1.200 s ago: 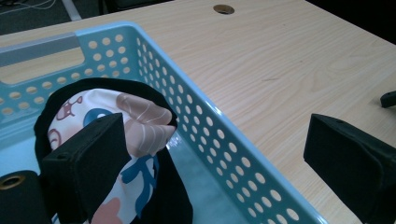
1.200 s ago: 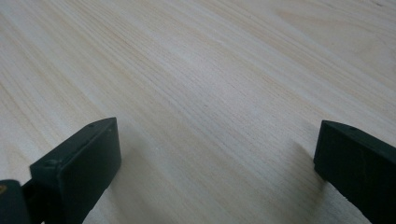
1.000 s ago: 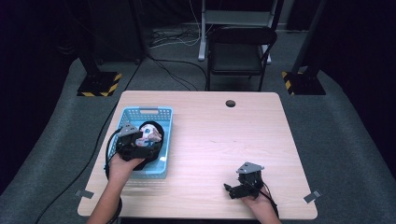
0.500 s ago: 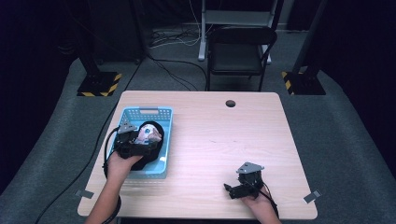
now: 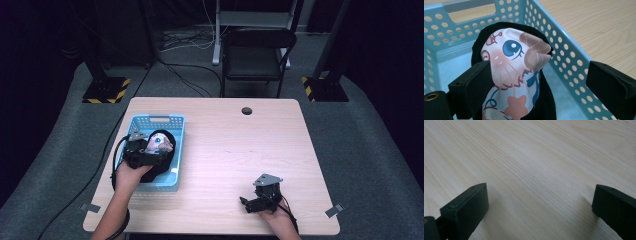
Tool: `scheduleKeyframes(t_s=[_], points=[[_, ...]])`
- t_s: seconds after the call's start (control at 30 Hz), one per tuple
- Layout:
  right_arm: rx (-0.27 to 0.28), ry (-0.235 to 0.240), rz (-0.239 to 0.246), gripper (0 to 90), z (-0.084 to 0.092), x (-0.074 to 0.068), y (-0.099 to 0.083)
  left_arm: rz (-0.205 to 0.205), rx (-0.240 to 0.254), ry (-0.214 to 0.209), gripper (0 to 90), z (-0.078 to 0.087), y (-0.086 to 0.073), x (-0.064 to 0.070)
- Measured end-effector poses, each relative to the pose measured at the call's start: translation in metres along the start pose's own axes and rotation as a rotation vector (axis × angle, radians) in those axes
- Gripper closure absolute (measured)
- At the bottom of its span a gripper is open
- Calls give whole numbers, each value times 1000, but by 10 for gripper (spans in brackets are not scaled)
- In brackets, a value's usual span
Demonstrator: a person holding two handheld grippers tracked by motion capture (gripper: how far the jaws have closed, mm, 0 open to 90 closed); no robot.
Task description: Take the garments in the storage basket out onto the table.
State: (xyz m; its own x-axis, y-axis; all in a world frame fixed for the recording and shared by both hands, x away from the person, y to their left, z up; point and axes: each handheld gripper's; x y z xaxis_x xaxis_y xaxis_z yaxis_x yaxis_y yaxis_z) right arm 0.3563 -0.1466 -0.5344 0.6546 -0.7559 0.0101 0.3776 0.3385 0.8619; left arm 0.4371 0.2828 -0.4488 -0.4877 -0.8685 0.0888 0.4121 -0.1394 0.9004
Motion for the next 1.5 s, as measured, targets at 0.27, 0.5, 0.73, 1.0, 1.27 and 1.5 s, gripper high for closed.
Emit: scheduleKeyframes(t_s=[0.27,0.5,0.73,1.0,1.27,1.5], points=[[0,0,0,0,0,0,0,9,-20,-3,56,-3,2,-1],[0,0,0,0,0,0,0,2,-41,12,54,-9,12,-5],[0,0,0,0,0,0,0,14,-59,22,53,-16,13,-11],[0,0,0,0,0,0,0,43,-103,34,53,-26,6,-20],[0,0,0,0,0,0,0,60,-142,40,53,-33,1,-26],[0,0,0,0,0,0,0,58,-160,39,55,-37,0,-26]])
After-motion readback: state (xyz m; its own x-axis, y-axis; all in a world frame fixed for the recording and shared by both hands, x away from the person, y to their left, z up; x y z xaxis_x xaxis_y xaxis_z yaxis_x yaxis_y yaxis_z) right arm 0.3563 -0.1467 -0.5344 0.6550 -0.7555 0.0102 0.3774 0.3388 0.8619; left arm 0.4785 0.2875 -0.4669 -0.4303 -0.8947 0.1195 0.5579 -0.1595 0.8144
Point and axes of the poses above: each handheld gripper's, and its own axes: z roughly backward along the jaws, y roughly out of its top, x roughly to its right, and after that the axes turned 14 degrees about x, right-handed
